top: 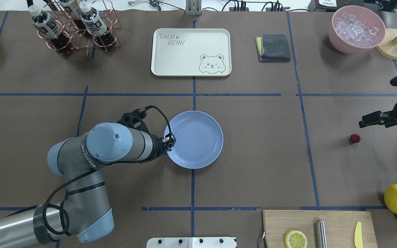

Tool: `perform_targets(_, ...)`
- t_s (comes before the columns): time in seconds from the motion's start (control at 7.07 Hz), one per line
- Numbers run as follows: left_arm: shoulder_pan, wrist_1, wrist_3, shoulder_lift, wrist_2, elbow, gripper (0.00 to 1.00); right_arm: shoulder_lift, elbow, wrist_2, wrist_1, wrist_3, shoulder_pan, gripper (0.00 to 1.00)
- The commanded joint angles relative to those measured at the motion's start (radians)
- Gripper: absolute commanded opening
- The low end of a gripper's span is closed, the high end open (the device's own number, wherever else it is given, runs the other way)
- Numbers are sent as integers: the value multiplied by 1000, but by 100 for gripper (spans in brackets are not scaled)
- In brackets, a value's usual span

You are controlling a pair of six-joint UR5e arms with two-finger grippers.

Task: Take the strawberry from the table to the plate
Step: 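Slide the plate to table center with left gripper while right arm reaches out, then release the plate with the left gripper while the right grasps the strawberry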

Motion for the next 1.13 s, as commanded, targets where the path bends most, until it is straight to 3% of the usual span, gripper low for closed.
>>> perform_targets(0.0,-14,2,5,17,-1,-43,100,0,-1,-11,0,0,-27,100)
perform_targets(0.28,-58,28,74,23,-8,-75,100,14,-9,-108,-2,25,-122,100)
perform_targets(0.71,-70,77,89,23,-9,-106,100,26,-23,-140,-6,39,-158,100)
perform_targets(0.85,-77,77,91,25,-9,-108,100,25,-21,-133,-8,40,-155,83)
perform_targets(0.99,-77,77,89,25,-9,-114,100,22,-23,-130,-9,39,-155,57)
